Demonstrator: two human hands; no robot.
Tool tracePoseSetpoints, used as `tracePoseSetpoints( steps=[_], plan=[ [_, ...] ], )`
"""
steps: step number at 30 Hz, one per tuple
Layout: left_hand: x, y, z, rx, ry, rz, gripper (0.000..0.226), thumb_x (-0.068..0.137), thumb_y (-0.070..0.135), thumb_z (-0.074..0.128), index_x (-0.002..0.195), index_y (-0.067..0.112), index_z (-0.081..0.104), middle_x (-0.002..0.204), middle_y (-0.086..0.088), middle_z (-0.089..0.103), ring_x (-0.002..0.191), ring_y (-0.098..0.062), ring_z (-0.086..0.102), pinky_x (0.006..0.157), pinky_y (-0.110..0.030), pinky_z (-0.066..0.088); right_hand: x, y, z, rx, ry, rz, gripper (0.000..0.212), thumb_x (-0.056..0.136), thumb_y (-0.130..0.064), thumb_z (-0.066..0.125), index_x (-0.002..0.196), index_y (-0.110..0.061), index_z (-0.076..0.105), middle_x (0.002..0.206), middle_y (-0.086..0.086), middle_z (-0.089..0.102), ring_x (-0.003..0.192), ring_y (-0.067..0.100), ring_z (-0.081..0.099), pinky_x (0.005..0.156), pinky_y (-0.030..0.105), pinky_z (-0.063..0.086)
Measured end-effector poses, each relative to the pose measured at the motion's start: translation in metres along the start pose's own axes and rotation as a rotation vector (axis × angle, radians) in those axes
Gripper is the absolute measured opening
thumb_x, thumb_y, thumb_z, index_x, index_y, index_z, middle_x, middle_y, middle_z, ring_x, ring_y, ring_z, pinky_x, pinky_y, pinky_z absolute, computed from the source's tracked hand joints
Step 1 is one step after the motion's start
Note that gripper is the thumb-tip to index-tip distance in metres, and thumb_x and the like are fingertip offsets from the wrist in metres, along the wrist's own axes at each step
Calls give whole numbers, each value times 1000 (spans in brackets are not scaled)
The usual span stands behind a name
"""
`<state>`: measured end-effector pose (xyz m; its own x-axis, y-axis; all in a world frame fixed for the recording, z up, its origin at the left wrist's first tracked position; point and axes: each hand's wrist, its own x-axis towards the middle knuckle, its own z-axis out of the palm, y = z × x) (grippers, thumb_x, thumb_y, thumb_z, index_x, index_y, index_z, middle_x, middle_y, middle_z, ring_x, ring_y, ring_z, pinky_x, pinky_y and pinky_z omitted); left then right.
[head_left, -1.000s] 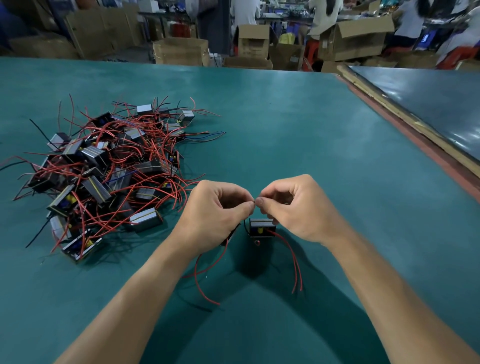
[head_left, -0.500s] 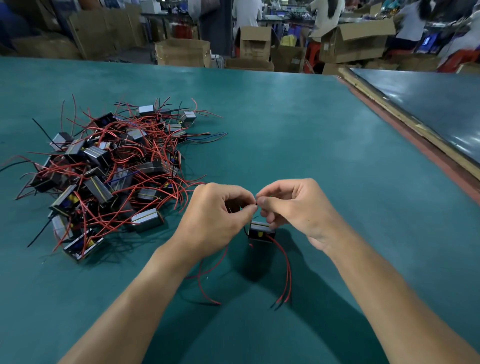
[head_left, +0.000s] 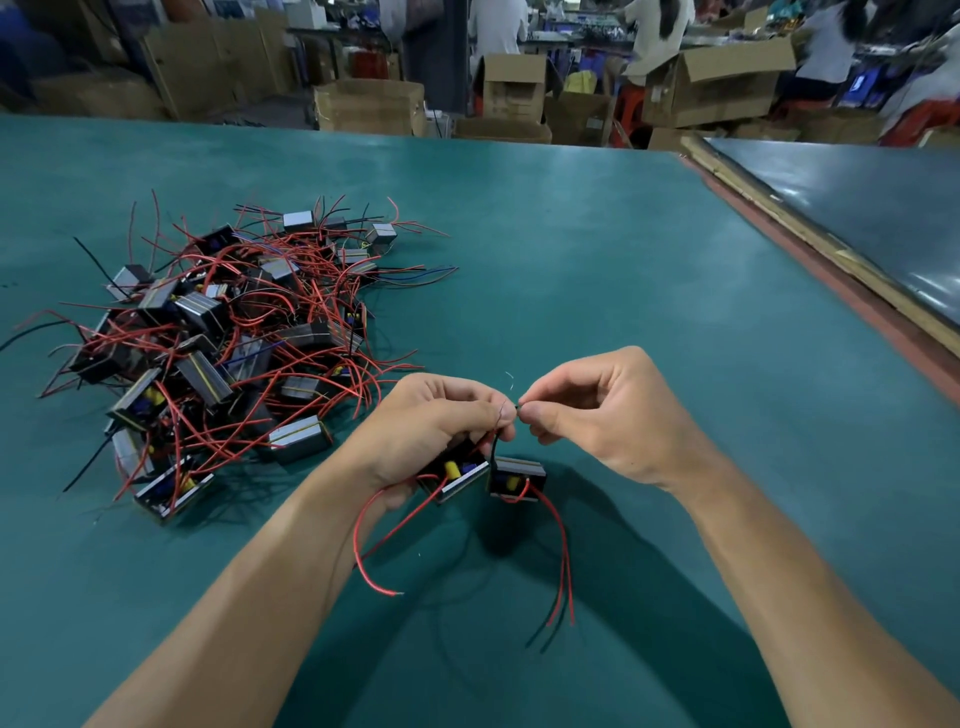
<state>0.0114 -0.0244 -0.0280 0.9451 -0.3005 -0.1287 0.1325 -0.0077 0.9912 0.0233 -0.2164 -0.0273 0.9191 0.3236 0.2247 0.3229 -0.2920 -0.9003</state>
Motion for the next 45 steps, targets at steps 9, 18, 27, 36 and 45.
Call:
tracePoseSetpoints(
  steps=[9,18,27,36,45],
  plan=[
    [-2,5,0,-88,-45,-130,20,88,3,60,70,7,68,64,-3,64,48,-6,53,45,-13,42,-1,-1,1,-35,9,-46,23,81,-1,78,80,-23,79,77,-5,77,74,14,74,75,29,60],
    [-1,-3,10,189,76,192,27,87,0,66,64,13,70,54,2,60,47,-9,44,47,-16,37,2,1,2,223,6,216,23,85,-7,74,63,-12,75,59,6,67,51,14,59,51,25,52],
    [0,-1,4,-51,73,17,19,87,6,64,68,8,68,65,-7,62,49,-8,47,45,-14,37,2,7,10,-84,144,-108,14,86,-7,74,76,-17,76,66,-1,71,59,20,64,60,33,55],
    [0,0,1,30,38,1,18,87,1,64,71,6,68,65,-3,65,51,-10,48,46,-15,40,-1,11,9,-315,22,-162,12,89,-16,64,78,-23,65,71,-12,65,69,11,63,64,20,50],
    [-1,0,-2,146,16,25,18,88,2,64,71,5,69,67,-9,61,53,-11,47,50,-15,38,1,9,5,-288,0,-165,8,87,-10,72,84,-16,75,77,-11,74,75,10,70,74,30,57]
  ],
)
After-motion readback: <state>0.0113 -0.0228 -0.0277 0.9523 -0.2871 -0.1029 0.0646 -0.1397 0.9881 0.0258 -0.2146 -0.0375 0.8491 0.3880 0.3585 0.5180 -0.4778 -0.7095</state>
